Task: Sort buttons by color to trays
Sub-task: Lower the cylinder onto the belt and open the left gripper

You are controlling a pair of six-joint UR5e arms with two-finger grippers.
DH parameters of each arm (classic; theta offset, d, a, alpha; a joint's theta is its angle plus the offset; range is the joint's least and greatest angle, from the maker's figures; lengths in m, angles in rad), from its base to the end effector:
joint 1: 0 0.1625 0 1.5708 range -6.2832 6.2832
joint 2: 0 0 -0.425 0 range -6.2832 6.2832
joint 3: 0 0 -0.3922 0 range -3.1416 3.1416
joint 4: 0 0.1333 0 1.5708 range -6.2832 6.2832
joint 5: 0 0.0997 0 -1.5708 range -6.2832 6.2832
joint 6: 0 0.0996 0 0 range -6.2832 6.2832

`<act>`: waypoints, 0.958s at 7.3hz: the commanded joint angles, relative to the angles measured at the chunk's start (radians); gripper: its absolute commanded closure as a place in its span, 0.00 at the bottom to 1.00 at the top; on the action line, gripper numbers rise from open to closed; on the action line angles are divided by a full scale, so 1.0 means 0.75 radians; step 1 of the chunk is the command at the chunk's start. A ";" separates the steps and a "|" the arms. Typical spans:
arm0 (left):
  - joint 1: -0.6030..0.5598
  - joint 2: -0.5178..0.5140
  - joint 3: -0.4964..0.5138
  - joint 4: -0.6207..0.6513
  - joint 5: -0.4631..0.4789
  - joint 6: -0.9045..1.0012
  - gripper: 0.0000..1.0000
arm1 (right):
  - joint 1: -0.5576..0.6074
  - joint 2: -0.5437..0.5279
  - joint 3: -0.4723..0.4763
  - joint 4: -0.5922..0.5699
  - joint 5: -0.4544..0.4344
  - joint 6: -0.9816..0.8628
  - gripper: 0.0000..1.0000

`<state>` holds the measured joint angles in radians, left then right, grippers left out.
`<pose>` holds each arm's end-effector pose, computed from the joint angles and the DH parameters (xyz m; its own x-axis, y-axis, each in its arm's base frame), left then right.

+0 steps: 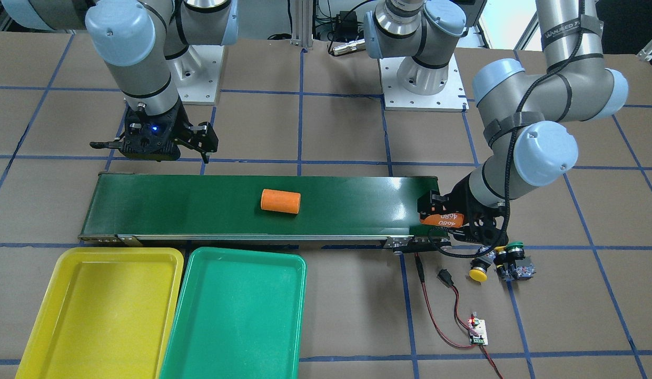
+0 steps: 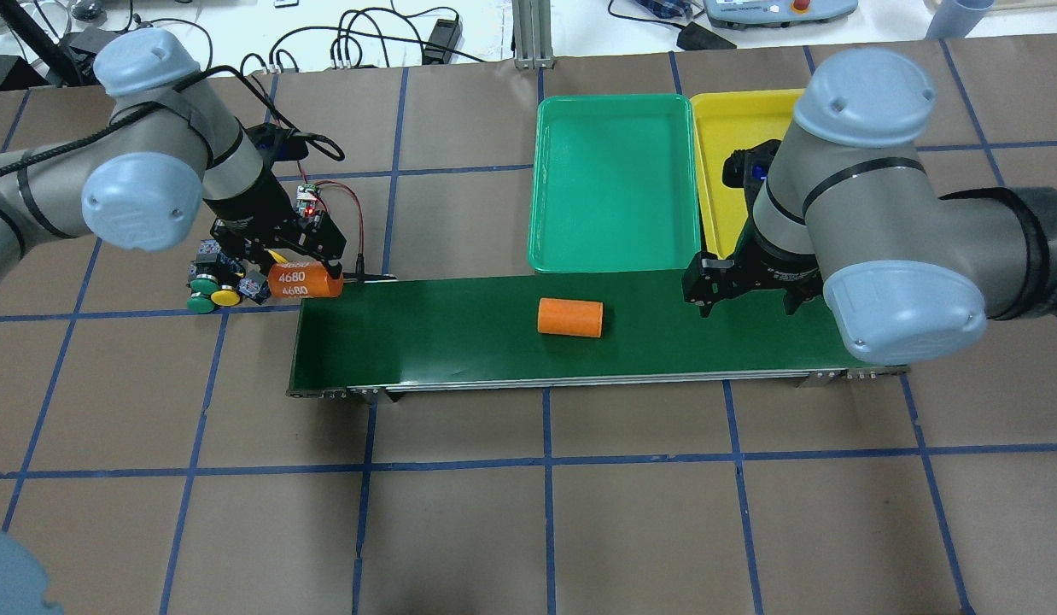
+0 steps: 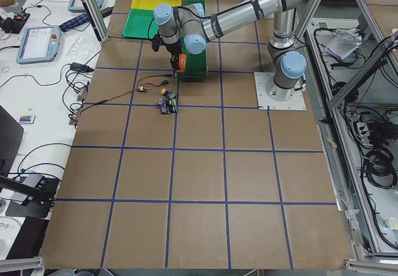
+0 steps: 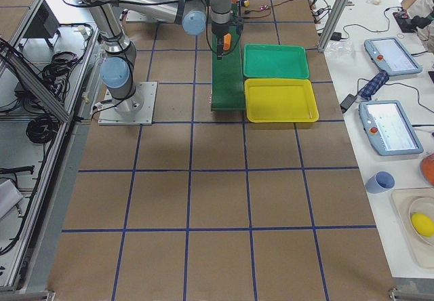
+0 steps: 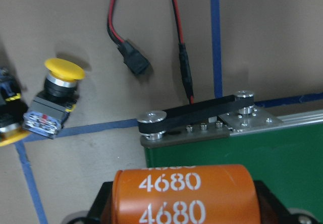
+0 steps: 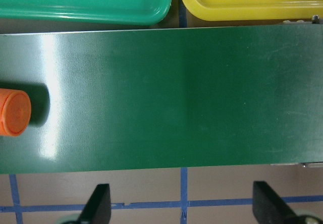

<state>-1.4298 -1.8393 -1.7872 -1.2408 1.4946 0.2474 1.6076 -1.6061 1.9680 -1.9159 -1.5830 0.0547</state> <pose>-0.0632 -0.5573 0.2760 -0.9895 0.0924 0.1107 0.1067 0.9856 0.1312 0.1485 -0.4446 0.3471 -0.9998 0.0177 0.0131 0.0179 0.9997 0.0161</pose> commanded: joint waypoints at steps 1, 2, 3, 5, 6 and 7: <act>-0.020 0.014 -0.108 0.138 -0.011 -0.017 1.00 | 0.000 0.000 0.000 0.000 0.000 0.001 0.00; -0.028 0.023 -0.118 0.135 -0.009 -0.021 1.00 | 0.000 0.000 0.000 0.000 0.000 0.001 0.00; -0.037 0.049 -0.139 0.135 -0.005 -0.025 1.00 | 0.000 0.000 0.000 0.000 0.000 0.001 0.00; -0.037 0.080 -0.194 0.135 -0.009 -0.031 0.83 | 0.000 0.000 0.002 0.000 -0.002 0.001 0.00; -0.037 0.084 -0.202 0.135 -0.009 -0.033 0.35 | 0.000 -0.002 0.008 0.000 -0.006 -0.001 0.00; -0.037 0.084 -0.204 0.135 -0.009 -0.033 0.00 | -0.002 -0.020 0.047 -0.002 -0.006 -0.001 0.00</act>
<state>-1.4571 -1.7792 -1.9340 -1.1398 1.4884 0.2233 1.6074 -1.6105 1.9794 -1.9163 -1.5865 0.0541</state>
